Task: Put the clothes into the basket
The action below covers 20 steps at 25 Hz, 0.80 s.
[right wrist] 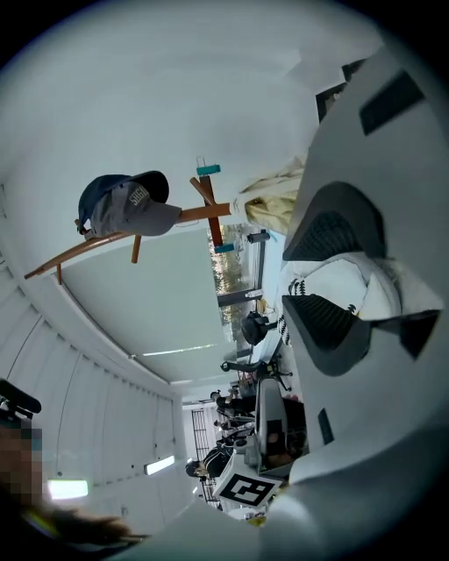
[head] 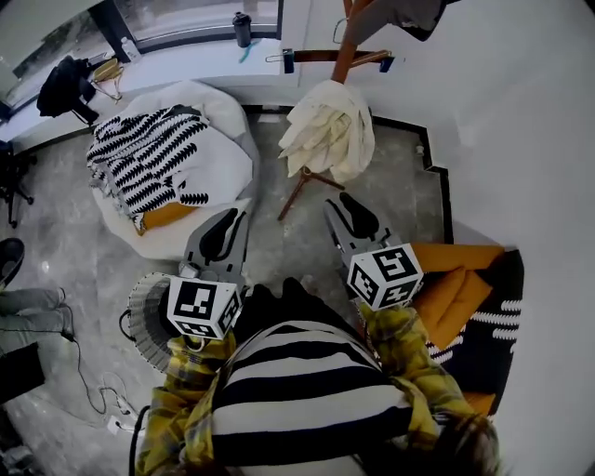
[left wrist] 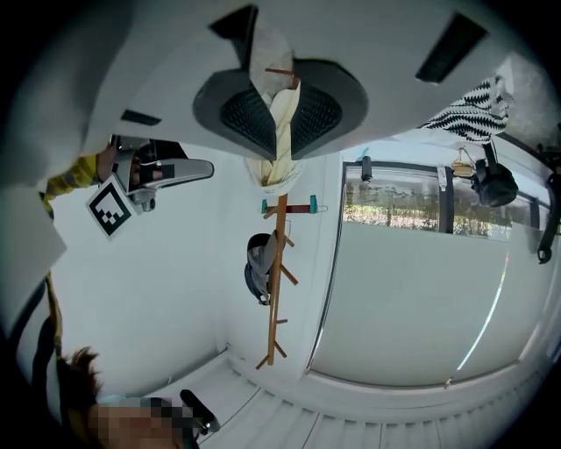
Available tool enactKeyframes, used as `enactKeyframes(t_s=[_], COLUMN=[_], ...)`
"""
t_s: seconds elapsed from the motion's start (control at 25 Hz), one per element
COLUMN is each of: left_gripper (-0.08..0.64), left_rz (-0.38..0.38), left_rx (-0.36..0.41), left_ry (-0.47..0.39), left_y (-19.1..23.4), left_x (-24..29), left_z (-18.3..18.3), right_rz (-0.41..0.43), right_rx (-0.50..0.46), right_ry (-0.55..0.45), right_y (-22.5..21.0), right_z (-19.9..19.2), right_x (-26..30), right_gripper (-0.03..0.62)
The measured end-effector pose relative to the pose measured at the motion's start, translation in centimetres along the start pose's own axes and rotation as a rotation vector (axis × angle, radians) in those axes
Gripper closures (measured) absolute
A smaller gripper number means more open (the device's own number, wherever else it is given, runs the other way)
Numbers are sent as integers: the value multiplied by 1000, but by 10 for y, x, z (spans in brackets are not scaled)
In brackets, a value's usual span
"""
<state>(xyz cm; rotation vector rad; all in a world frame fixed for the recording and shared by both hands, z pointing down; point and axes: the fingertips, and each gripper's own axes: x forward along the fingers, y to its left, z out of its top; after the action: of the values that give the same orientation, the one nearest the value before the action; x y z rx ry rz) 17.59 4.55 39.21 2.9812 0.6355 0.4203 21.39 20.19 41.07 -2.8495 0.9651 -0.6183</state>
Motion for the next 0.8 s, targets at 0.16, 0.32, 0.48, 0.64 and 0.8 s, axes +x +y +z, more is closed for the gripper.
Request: enactKeyframes(t_s=[0.16,0.32,0.48,0.64,0.8], left_gripper=[502,502,502,502,502], left_rz=[-22,-33,-37,-58,-83], left_rx=[8,4,-17,11,24], left_ry=[2,-2,-3,2,17], left_y=[-18,-33,-43,-53,-53], left_x=[25,49,70,91,108], left_z=[2,2,4,13,16], right_rz=[-25,-37,-30,-32,-40], right_rx=[7,7,-10,-2,11], right_ry=[-15,-24,-13,-14,-11], right_y=[-29,-56,-74,-90,-100], right_z=[2,6,7,10,12], right_x=[-6,-8,-5,4,21], right_gripper=[452,419,406,402,399])
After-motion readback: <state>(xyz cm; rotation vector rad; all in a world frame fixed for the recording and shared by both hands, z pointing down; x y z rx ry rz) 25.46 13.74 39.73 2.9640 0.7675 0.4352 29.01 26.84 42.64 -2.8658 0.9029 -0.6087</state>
